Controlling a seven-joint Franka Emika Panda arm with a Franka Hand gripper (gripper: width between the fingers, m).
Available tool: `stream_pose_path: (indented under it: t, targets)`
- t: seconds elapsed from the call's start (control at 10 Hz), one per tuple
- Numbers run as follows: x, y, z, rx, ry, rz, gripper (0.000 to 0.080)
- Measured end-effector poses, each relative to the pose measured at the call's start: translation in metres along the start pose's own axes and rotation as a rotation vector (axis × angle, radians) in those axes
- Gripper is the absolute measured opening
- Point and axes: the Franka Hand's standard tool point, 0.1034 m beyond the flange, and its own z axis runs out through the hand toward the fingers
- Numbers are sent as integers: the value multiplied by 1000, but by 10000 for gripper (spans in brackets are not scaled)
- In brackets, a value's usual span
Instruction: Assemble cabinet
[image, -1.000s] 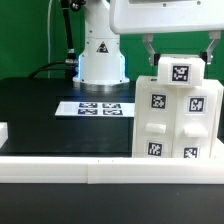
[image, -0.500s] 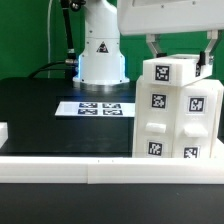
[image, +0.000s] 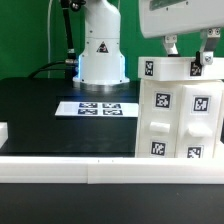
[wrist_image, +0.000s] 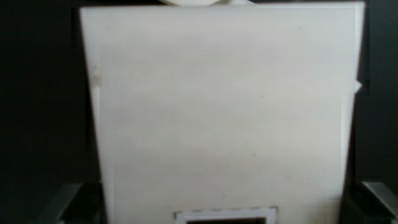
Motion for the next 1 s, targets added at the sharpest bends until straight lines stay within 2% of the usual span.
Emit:
stream_pose_path:
  t: [0.1, 0.4, 0.9, 1.0]
  targets:
    - [0, -2, 1, 13, -5, 98, 560]
    - [-3, -3, 1, 13, -21, 427, 560]
    - [-2, -5, 0, 20, -50, 561, 569]
    - [-2, -5, -1, 23, -56, 540, 732]
